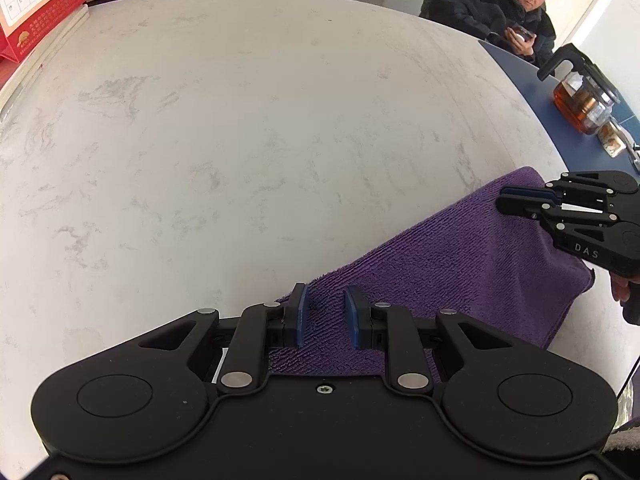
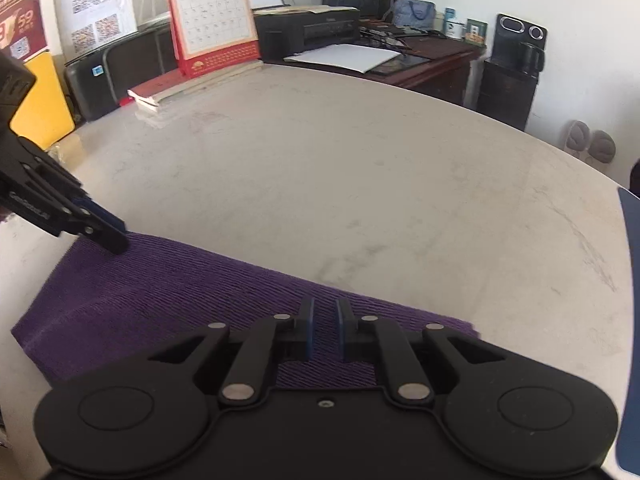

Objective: Fold towel

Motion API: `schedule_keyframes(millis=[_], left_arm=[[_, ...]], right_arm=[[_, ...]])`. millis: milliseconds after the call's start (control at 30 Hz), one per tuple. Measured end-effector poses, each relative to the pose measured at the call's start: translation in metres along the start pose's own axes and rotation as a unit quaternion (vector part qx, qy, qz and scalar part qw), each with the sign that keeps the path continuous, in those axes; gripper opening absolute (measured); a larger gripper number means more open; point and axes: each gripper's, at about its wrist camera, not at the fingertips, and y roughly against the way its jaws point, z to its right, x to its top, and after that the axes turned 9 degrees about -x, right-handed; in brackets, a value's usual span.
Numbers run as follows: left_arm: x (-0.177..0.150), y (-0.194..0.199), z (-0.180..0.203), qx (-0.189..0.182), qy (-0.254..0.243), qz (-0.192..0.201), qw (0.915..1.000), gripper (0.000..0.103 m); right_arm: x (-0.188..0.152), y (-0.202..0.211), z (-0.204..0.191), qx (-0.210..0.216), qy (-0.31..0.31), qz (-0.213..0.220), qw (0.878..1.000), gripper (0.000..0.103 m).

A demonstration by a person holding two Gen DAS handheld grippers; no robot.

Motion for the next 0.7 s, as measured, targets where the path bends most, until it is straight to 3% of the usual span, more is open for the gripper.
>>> schedule_keyframes(millis=[133, 200, 300, 400, 533, 633, 700], left_arm=[[0.0, 0.0, 0.001, 0.002, -0.01, -0.004, 0.9999, 0.02], [0.002, 0.001, 0.002, 0.004, -0.012, -0.01, 0.9999, 0.02], [0.002, 0.007, 0.01, 0.004, -0.023, -0.016, 0.9996, 0.02], [-0.005, 0.013, 0.025, -0.009, -0.039, -0.027, 0.9988, 0.02], [-0.027, 0.01, 0.041, -0.027, -0.043, -0.052, 0.9973, 0.02], [-0.038, 0.007, 0.041, -0.026, -0.034, -0.062, 0.9971, 0.02], [-0.042, 0.008, 0.039, -0.025, -0.032, -0.06, 0.9974, 0.02]], right_arm=[[-0.007, 0.007, 0.031, -0.025, -0.027, -0.006, 0.999, 0.006], [-0.008, 0.015, 0.033, -0.038, -0.034, -0.005, 0.999, 0.011], [-0.008, 0.035, 0.026, -0.025, -0.039, 0.013, 0.999, 0.011], [-0.008, 0.053, -0.009, 0.025, -0.028, 0.022, 0.999, 0.011], [-0.016, 0.057, -0.073, 0.082, 0.034, 0.02, 0.996, 0.011], [-0.028, 0.052, -0.099, 0.082, 0.059, 0.01, 0.995, 0.011], [-0.036, 0.053, -0.095, 0.065, 0.054, 0.0, 0.996, 0.011]])
